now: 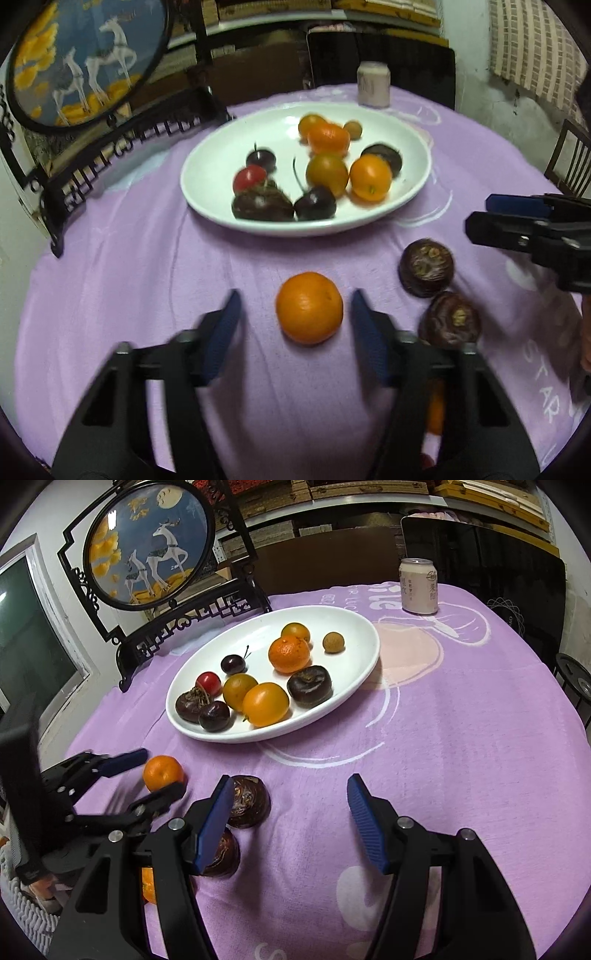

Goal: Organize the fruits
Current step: 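Grasp a mandarin on the cloth with the left gripper while the right gripper grasps a mangosteen, then place the mandarin and mangosteen on the plate with both grippers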

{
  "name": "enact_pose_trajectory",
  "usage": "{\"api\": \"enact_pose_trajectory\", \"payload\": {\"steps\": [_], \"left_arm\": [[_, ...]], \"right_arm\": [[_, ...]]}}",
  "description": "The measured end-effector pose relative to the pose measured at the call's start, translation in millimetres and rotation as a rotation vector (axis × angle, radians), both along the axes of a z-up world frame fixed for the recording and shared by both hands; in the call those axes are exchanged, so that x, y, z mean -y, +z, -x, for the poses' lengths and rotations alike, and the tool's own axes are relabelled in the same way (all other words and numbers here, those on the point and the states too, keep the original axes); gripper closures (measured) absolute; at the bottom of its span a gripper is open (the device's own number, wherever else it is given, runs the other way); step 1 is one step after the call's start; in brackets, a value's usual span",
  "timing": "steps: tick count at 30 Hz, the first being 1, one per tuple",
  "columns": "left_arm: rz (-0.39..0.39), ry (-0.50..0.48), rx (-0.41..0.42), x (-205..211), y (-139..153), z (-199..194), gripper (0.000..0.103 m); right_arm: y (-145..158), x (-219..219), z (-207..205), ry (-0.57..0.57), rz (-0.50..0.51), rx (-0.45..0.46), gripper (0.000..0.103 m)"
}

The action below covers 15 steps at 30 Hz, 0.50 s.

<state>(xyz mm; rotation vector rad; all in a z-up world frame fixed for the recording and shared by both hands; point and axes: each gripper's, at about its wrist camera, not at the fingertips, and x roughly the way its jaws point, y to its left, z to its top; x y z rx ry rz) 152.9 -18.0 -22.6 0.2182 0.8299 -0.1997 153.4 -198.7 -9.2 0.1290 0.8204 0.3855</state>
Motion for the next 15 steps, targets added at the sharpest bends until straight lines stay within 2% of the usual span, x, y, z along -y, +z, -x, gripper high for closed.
{"api": "enact_pose_trajectory", "payload": {"steps": [2, 10, 13, 14, 15], "left_arm": [[0.047, -0.009, -0.024, -5, 0, -3, 0.067], [0.039, 0.025, 0.003, -12, 7, -1, 0.067], [0.042, 0.04, -0.002, -17, 6, -2, 0.067], [0.042, 0.044, -0.007, -18, 5, -2, 0.067], [0.042, 0.046, -0.011, -18, 4, -3, 0.067]], "right_arm": [[-1, -3, 0, 0.006, 0.006, 0.001, 0.04], [-14, -39, -2, 0.065, 0.092, -0.008, 0.041], [-23, -54, -6, 0.088, 0.135, -0.028, 0.053], [-22, -56, -6, 0.097, 0.131, -0.03, 0.062], [-22, -56, -6, 0.106, 0.129, -0.033, 0.062]]}}
